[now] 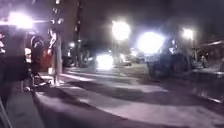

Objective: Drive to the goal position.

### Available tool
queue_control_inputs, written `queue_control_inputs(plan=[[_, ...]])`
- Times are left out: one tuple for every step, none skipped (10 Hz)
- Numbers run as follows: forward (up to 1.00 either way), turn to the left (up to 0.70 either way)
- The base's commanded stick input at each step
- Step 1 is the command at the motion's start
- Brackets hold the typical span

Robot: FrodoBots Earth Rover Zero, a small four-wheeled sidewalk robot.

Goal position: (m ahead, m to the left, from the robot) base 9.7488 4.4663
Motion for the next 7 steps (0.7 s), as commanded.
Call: queue_control_inputs(plan=[[0.45, 0.0], [0.45, 0.0], [0.45, 0.0], [0.45, 0.0], [0.45, 0.0], [0.45, 0.0], [0.45, 0.0]])
